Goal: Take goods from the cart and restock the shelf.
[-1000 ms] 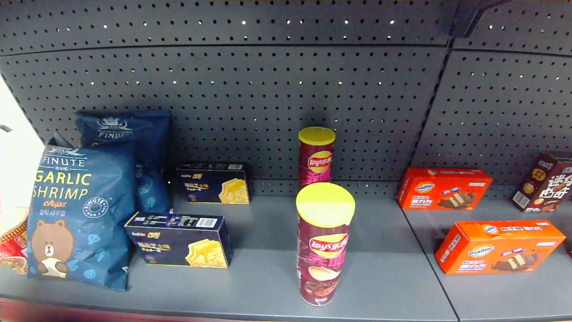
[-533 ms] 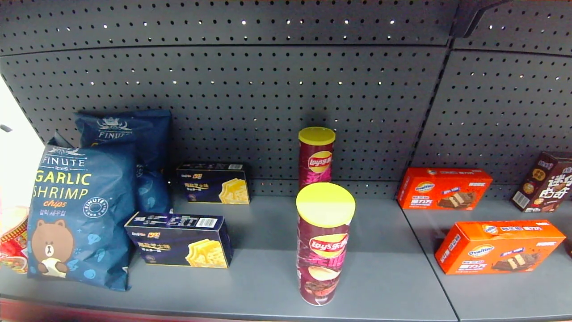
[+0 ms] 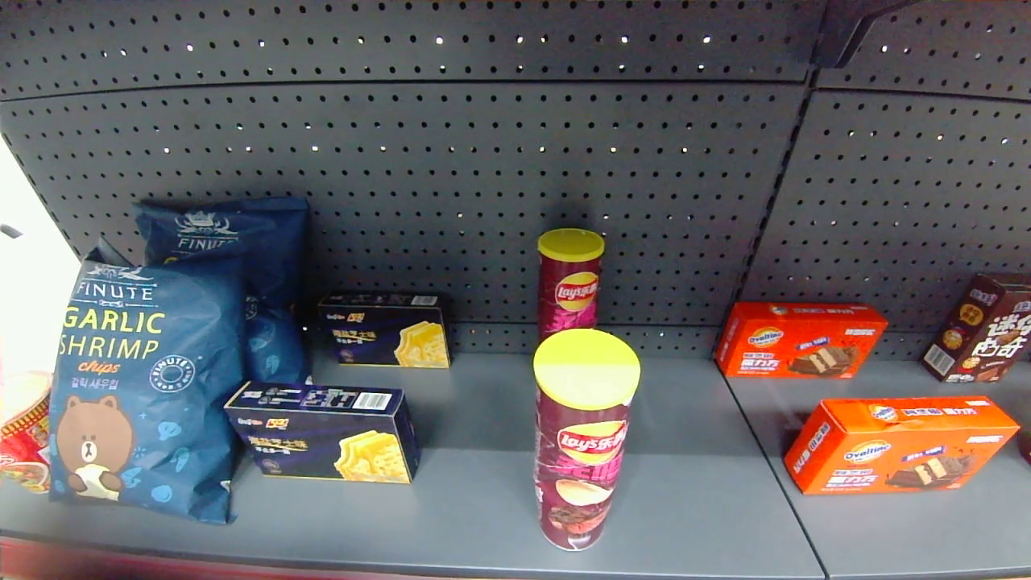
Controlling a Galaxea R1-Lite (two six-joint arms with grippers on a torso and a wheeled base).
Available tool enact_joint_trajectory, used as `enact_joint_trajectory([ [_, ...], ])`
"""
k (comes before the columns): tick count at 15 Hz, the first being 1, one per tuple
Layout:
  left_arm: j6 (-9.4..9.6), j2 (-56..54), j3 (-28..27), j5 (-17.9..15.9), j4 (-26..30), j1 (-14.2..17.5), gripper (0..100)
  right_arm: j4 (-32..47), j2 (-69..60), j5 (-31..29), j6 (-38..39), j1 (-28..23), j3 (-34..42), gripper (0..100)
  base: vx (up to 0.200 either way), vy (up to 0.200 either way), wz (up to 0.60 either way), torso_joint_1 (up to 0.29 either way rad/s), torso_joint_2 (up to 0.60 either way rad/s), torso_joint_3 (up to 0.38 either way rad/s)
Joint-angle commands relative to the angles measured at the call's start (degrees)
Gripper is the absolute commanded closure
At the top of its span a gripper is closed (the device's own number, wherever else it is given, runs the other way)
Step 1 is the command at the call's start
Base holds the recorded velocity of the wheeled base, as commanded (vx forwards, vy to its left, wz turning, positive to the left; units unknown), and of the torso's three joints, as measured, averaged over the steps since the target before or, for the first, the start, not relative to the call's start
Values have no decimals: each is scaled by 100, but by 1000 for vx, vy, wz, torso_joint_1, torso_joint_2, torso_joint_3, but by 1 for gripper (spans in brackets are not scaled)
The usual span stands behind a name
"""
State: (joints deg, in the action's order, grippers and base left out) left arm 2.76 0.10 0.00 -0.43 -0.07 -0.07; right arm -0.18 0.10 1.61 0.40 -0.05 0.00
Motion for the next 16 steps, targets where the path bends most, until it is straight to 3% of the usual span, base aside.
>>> enact_joint_trajectory([
  [1,-21,-10,-9,-63,7,-1,0,1,-10,-3,4,5,0,0,0,0,0,0,0,0],
  [3,-144,-10,-9,-291,-1,-1,0,1,-10,-3,4,-4,0,0,0,0,0,0,0,0],
  [6,-82,-1,-18,-335,7,-28,0,1,-10,-3,4,5,0,0,0,0,0,0,0,0],
  [13,-126,-1,-9,-300,-1,-19,0,1,-10,-3,4,-4,0,0,0,0,0,0,0,0],
  [16,-144,-10,-9,-54,-1,-19,0,-8,-10,-3,-5,5,0,0,0,0,0,0,0,0],
])
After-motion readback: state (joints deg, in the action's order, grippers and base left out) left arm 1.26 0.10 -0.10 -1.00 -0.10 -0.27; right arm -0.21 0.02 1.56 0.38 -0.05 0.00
